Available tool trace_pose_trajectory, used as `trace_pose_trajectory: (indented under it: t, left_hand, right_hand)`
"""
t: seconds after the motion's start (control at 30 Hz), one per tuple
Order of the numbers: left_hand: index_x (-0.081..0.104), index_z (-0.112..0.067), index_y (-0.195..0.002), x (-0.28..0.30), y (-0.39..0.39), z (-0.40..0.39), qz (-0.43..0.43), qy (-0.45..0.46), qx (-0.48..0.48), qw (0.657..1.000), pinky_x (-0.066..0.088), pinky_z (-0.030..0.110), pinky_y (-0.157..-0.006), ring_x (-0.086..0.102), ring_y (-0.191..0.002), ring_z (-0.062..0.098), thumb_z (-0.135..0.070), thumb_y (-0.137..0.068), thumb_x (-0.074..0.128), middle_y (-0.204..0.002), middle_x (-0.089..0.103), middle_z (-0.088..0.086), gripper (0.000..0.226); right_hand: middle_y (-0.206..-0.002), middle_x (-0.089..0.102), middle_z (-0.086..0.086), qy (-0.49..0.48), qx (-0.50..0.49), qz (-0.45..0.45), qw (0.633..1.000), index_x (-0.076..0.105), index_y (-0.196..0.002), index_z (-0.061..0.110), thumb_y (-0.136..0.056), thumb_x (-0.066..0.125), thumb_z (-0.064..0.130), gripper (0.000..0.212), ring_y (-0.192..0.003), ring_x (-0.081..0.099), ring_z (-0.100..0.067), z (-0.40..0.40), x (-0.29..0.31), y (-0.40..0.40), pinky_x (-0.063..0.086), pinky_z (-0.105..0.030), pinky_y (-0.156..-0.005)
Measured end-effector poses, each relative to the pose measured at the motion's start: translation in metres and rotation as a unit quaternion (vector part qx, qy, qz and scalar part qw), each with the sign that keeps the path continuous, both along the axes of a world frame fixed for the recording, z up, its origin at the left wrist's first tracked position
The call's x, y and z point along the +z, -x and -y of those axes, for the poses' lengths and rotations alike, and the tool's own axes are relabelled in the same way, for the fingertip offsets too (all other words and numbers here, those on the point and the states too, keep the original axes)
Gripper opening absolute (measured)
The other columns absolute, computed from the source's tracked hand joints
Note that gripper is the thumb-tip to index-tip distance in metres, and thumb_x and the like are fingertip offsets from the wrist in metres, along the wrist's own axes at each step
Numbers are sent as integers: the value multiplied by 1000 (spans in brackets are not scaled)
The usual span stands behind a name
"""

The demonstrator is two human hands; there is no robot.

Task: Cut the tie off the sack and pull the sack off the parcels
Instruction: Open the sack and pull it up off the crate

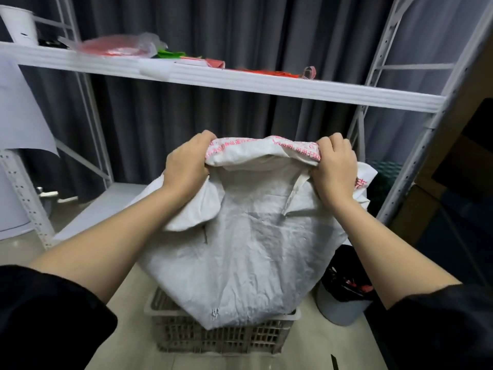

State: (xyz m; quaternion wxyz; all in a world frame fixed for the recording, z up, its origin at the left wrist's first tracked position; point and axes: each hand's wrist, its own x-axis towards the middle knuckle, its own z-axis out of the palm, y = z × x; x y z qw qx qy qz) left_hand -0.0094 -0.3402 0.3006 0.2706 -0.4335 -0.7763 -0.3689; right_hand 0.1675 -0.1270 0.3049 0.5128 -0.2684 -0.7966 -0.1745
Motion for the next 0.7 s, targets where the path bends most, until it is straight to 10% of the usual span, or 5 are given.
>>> trace_pose_trajectory:
  t: [0.27, 0.47, 0.7]
  left_hand:
    - [50, -20, -138, -57, 27, 18, -280, 217, -199, 914, 40, 44, -104, 44, -130, 36, -44, -91, 43, -145, 44, 15, 54]
    - [35, -54, -134, -74, 8, 0, 148, 212, -168, 951, 39, 41, -106, 42, -131, 8, -62, -69, 49, -154, 22, -15, 67]
    - [-9, -37, -149, -89, 16, -26, 138, 488, -37, 861, 22, 49, -114, 23, -145, 25, -83, -41, 63, -161, 8, -1, 138]
  right_hand:
    - [-84, 52, -15, 1, 64, -19, 998, 61, -94, 8, -71, 66, -3, 26, -75, 46, -31, -10, -27, -10, 33, -36, -63]
    - [-86, 47, -10, -118, 149, 77, 979, 56, -102, 13, -76, 64, 3, 29, -75, 35, -25, -16, -46, -30, 23, -32, -64]
    - [-98, 47, -6, -184, 214, 241, 928, 56, -107, 12, -73, 63, 27, 38, -82, 44, -27, -14, -57, -51, 32, -37, -70]
